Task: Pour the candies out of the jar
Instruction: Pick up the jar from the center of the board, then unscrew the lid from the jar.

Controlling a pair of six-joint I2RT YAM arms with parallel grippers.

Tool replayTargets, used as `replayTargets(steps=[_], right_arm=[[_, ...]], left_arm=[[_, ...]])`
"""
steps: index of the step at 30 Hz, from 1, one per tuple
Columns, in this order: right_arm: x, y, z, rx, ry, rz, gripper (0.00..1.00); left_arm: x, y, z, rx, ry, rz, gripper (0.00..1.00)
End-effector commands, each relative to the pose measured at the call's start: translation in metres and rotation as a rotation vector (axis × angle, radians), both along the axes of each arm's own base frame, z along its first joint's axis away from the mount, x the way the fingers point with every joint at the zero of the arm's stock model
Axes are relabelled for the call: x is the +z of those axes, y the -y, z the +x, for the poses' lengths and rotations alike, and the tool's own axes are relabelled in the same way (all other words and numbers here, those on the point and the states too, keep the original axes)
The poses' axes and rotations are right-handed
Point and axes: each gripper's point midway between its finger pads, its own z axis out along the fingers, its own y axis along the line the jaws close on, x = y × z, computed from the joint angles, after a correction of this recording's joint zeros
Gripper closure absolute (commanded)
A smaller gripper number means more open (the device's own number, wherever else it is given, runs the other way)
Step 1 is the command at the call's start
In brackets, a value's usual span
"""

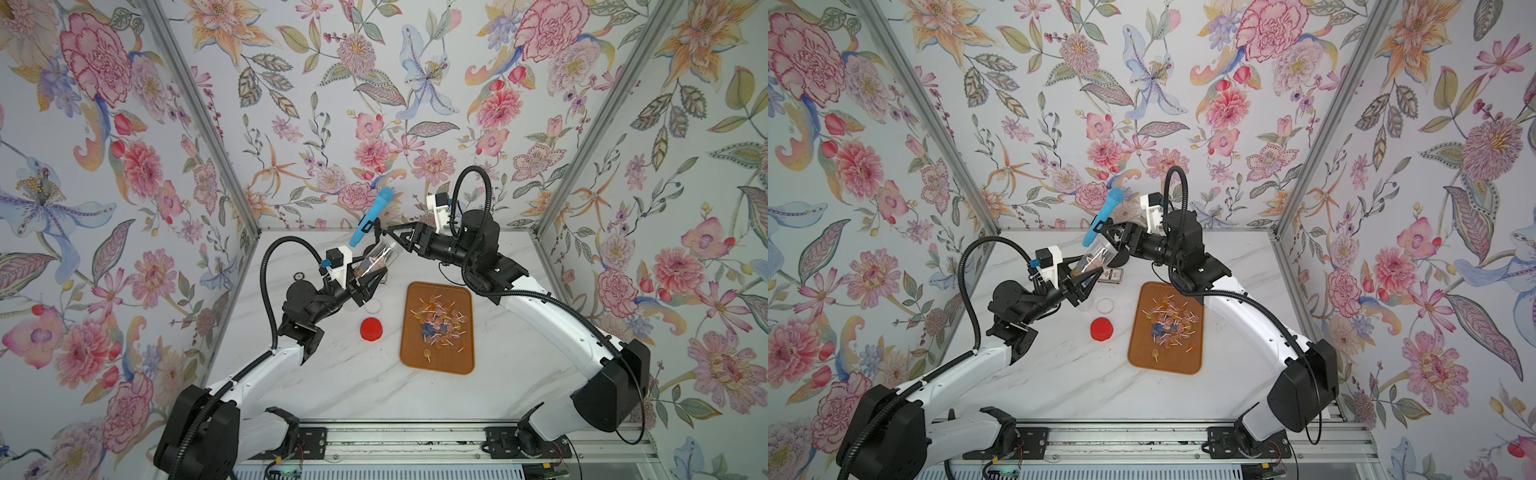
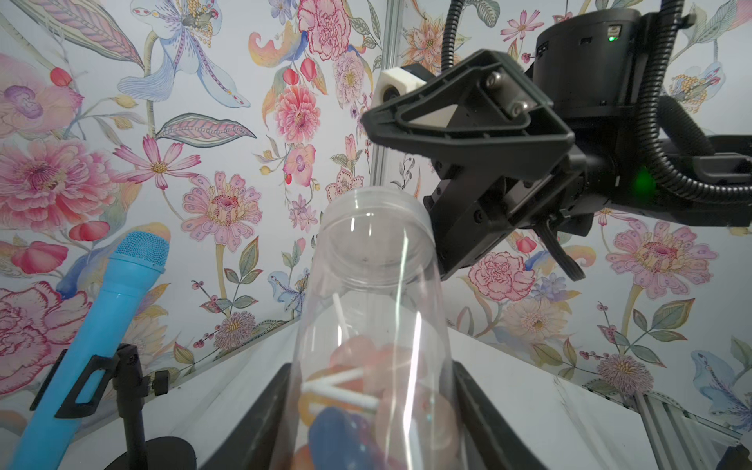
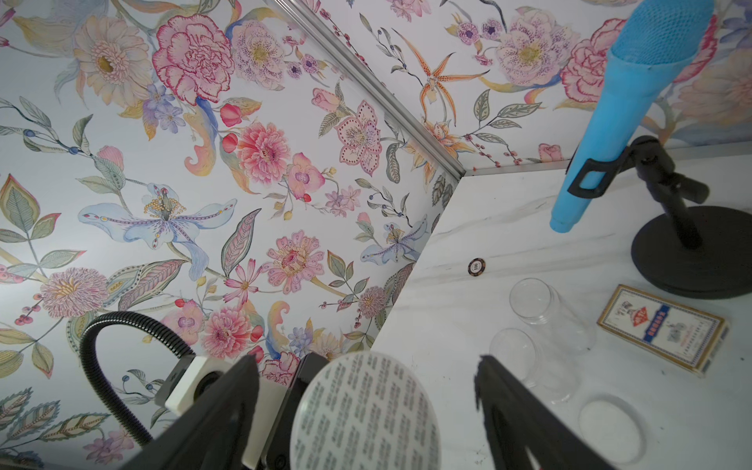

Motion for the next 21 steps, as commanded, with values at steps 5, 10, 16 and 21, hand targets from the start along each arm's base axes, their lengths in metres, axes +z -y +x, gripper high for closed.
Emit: replayTargets(steps=[5,10,16,21], right_arm=[[-0.006,-0.016,0.003,-0.014,-0.050,-0.028,0.25],[-0.009,-0.018,0.003,-0.016,-0.065,-0.011,0.39],[-0.007,-0.019,0.001,-0.013,-0.061,0.019,0.57],[0.006,-0.023,-0.008,0.032,0.017,0.050,0.67]], left_arm=[[0.007,-0.003,0.000,0.099,0.086,0.069,1.00],[0.010,-0.004,-0.003,0.107,0.096,0.071,1.00],[0.012,-0.005,-0.004,0.117,0.101,0.068,1.00],[0.014,-0.001,-0.009,0.070,0.077,0.002,1.00]])
